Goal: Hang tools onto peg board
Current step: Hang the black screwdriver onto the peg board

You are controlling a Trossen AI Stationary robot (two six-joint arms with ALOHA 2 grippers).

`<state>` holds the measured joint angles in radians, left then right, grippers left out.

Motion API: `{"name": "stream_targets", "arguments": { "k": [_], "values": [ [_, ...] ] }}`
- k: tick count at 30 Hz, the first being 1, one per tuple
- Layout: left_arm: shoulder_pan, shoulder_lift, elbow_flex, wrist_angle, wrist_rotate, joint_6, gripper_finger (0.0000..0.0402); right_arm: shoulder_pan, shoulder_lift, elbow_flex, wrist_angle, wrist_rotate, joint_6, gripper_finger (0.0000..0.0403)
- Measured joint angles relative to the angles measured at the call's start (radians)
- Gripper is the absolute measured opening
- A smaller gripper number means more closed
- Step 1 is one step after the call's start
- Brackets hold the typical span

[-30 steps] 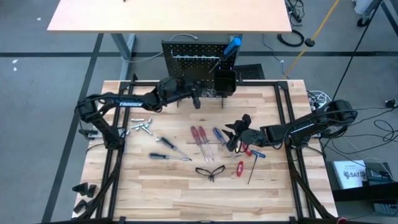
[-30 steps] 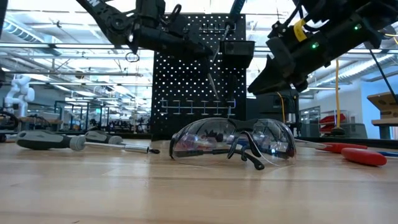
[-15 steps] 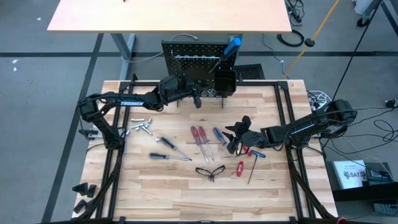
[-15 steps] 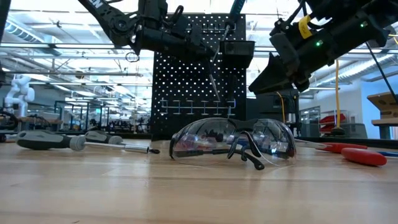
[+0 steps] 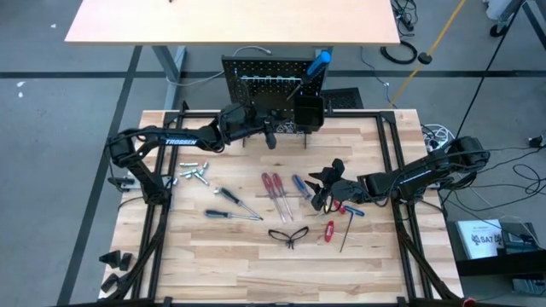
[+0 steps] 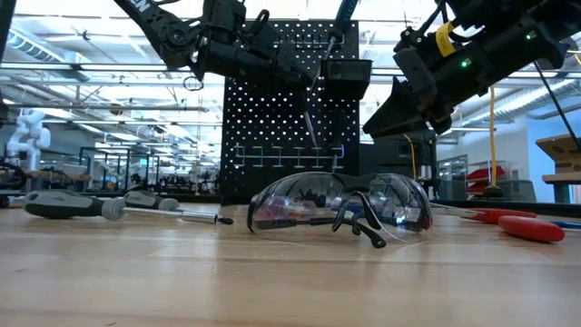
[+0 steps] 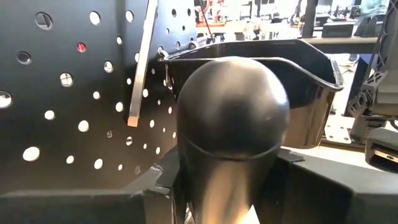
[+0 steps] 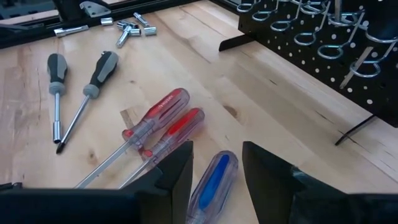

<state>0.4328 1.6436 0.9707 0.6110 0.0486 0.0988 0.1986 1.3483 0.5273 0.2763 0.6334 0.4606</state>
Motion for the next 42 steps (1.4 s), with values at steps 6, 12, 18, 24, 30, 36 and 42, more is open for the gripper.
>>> {"name": "stream_targets", "arguments": {
  "k": [6,12,18,24,30,36,42],
  "values": [
    [0.002,0.014,0.009,-0.014,0.000,0.015,0.0122,0.000,0.000,0.000,0.005,0.001,0.001,0.0130],
    [0.004,0.080,0.127,-0.174,0.001,0.017,0.0122,0.000,0.000,0.000,0.005,0.023,0.018,0.0130],
    [0.004,0.089,0.155,-0.203,0.002,0.019,0.0122,0.000,0.000,0.000,0.004,0.022,0.024,0.0130],
    [0.005,0.089,0.155,-0.238,0.002,0.016,0.0122,0.000,0.000,0.000,0.003,0.021,0.023,0.0130],
    [0.005,0.108,0.157,-0.229,0.002,0.017,0.0122,0.000,0.000,0.000,0.003,0.020,0.025,0.0130],
    [0.004,0.121,0.154,-0.221,0.000,0.017,0.0129,0.000,0.000,0.000,0.006,0.019,0.034,0.0130],
    [0.004,0.120,0.154,-0.220,-0.008,0.013,0.0250,0.000,0.000,0.000,0.005,0.019,0.034,0.0130]
  ]
}}
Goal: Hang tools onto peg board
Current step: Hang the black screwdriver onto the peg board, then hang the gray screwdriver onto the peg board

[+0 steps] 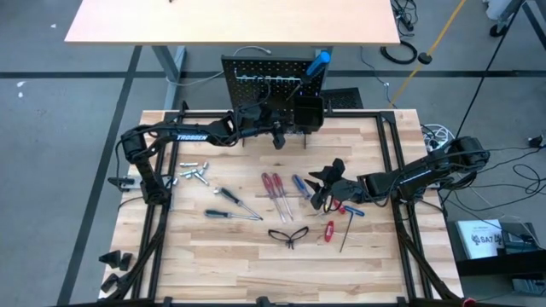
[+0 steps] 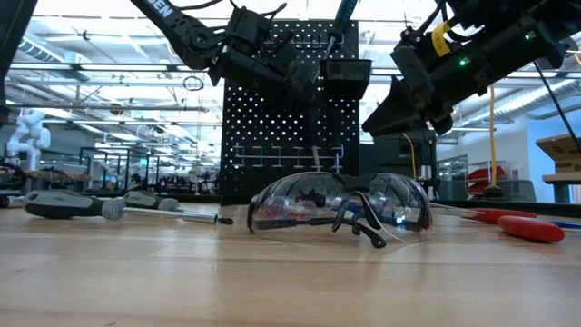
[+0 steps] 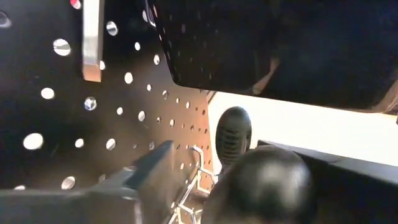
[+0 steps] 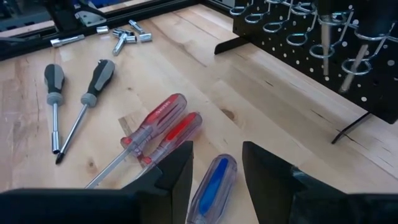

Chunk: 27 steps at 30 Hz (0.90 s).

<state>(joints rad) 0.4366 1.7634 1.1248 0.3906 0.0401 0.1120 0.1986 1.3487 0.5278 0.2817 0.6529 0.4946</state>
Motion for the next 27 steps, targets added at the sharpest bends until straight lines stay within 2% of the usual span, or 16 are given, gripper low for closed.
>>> {"name": "stream_targets", "arguments": {
  "k": [4,8,14,21,27],
  "values": [
    [0.000,0.000,0.000,0.000,-0.001,0.000,0.0277,0.000,0.000,0.000,-0.001,0.000,0.000,0.0130],
    [0.000,-0.001,0.000,-0.010,-0.003,0.000,0.0281,0.000,0.000,0.000,-0.002,0.000,-0.001,0.0130],
    [-0.002,-0.050,0.000,-0.114,0.004,0.000,0.0282,0.000,0.000,0.000,-0.003,0.000,-0.005,0.0130],
    [-0.021,-0.149,-0.017,-0.219,0.009,0.009,0.0283,0.000,0.000,0.000,-0.003,-0.004,-0.005,0.0130],
    [-0.058,-0.298,-0.146,-0.221,0.026,-0.021,0.0283,0.003,0.000,0.000,-0.006,-0.034,0.005,0.0130]
  ]
}}
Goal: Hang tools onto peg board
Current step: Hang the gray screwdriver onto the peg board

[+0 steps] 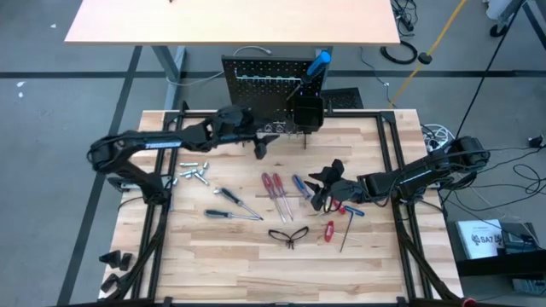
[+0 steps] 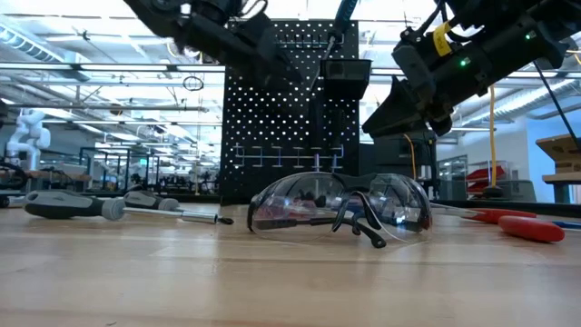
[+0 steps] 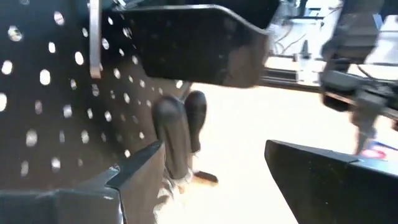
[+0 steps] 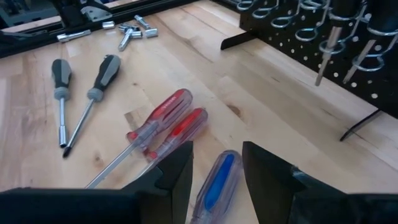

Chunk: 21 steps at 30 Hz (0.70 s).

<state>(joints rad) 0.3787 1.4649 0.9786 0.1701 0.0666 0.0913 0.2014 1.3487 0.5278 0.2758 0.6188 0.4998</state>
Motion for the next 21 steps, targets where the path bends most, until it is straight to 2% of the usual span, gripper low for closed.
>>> {"name": "stream_targets", "arguments": {
  "k": [5,8,13,17,21],
  "values": [
    [-0.074,-0.147,-0.187,0.043,0.009,-0.100,0.0283,0.004,0.000,0.000,-0.012,-0.023,0.014,0.0130],
    [-0.150,-0.236,-0.324,0.128,-0.002,-0.185,0.0283,0.004,0.000,0.000,-0.016,-0.025,0.031,0.0130],
    [-0.299,-0.344,-0.540,0.363,-0.120,-0.258,0.0283,0.004,0.000,0.000,-0.014,-0.024,0.059,0.0130],
    [-0.371,-0.363,-0.654,0.565,-0.209,-0.259,0.0283,0.004,0.000,0.000,-0.011,-0.023,0.064,0.0130],
    [-0.382,-0.363,-0.689,0.617,-0.229,-0.243,0.0283,0.004,0.000,0.000,-0.020,-0.039,0.065,0.0130]
  ]
}}
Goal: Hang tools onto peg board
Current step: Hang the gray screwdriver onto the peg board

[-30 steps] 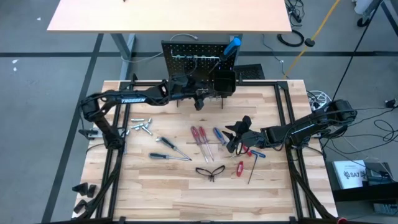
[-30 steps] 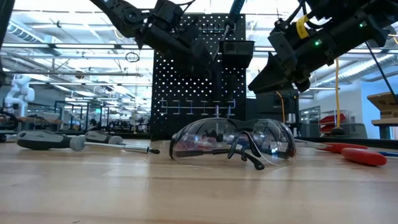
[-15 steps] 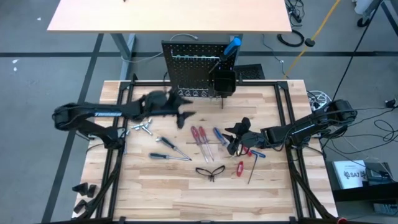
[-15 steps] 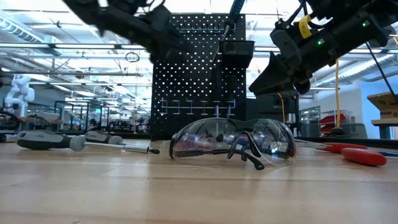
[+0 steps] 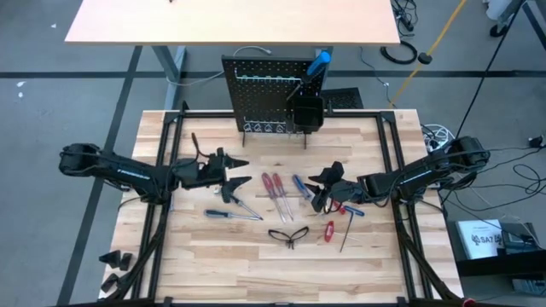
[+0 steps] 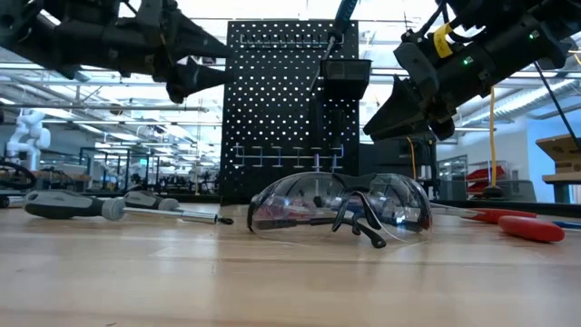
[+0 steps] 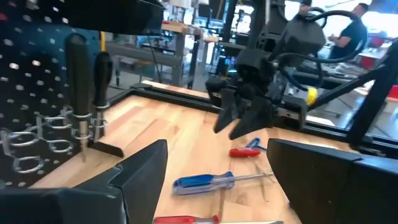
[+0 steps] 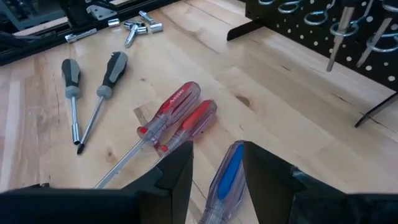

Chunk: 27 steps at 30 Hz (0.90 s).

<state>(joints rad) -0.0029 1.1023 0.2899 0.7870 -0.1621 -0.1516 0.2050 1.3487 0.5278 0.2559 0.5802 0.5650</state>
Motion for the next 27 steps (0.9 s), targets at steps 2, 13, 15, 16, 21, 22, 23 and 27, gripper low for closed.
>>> {"name": "stream_targets", "arguments": {
  "k": [2,13,15,16,21,22,23,27],
  "values": [
    [0.001,0.001,-0.003,-0.003,-0.012,0.001,0.0283,0.000,0.000,0.000,0.000,-0.012,0.000,0.0130],
    [0.012,0.003,0.013,0.063,-0.071,0.061,0.0283,-0.001,0.000,0.000,-0.005,-0.098,0.162,0.0130],
    [0.030,0.002,0.043,0.101,-0.071,0.111,0.0283,0.000,0.000,0.000,-0.004,-0.134,0.208,0.0130],
    [0.038,-0.001,0.066,0.109,-0.069,0.132,0.0283,0.000,0.000,0.000,-0.004,-0.136,0.221,0.0130],
    [0.023,-0.024,0.107,-0.036,0.137,0.045,0.0283,0.000,0.020,0.000,0.032,-0.128,0.221,0.0130],
    [0.012,-0.021,0.105,-0.077,0.167,0.036,0.0283,0.001,0.033,0.000,0.038,-0.129,0.214,0.0130],
    [0.002,-0.019,0.103,-0.096,0.178,0.034,0.0283,0.005,0.047,0.000,0.036,-0.132,0.212,0.0130],
    [-0.011,-0.027,0.106,-0.020,0.146,0.002,0.0283,0.013,0.117,-0.001,0.066,-0.143,0.267,0.0130]
  ]
}}
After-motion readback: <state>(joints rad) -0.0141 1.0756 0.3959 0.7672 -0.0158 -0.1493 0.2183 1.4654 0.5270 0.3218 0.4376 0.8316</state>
